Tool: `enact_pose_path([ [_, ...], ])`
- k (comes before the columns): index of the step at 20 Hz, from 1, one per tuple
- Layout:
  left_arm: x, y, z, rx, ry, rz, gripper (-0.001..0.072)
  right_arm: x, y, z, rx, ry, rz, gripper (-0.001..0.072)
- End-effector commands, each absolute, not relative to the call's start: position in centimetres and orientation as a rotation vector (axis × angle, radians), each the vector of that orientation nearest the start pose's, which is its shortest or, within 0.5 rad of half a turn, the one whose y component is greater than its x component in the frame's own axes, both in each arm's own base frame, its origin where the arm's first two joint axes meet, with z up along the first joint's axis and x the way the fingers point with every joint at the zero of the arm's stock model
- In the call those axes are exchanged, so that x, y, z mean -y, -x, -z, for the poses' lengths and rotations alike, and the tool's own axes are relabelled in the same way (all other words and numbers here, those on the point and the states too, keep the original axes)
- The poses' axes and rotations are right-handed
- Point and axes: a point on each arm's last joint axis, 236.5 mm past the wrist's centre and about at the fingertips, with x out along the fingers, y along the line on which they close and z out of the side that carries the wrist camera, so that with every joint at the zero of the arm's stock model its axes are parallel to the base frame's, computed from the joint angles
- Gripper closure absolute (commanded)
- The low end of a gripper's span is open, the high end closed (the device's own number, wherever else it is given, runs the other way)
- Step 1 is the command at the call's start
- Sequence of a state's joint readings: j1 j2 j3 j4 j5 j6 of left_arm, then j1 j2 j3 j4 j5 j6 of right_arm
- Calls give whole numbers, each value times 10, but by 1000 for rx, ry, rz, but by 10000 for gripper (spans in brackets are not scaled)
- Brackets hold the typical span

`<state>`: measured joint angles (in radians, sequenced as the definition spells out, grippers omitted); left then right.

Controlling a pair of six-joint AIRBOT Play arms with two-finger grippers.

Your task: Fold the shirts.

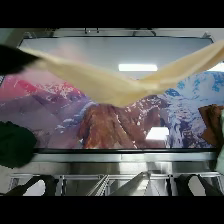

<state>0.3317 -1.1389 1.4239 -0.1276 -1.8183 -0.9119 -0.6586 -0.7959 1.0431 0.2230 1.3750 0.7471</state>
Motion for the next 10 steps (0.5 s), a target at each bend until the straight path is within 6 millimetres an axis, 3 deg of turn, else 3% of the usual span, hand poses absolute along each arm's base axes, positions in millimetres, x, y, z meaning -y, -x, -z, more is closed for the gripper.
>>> enact_pose_path([
  [1,124,-180,-475,22,329,1518,686,-43,-234,-519,450,-396,-613,695],
  [3,105,-182,-482,39,289,1347,685,-46,-215,-552,536,-308,-540,695],
  [5,85,-191,-487,89,305,1208,684,-48,-213,-562,540,-239,-492,695],
  [7,61,-210,-477,79,367,1124,684,-38,-228,-550,479,-221,-441,695],
  [10,42,-265,-418,-156,497,1065,684,-12,-274,-503,285,-259,-407,696],
])
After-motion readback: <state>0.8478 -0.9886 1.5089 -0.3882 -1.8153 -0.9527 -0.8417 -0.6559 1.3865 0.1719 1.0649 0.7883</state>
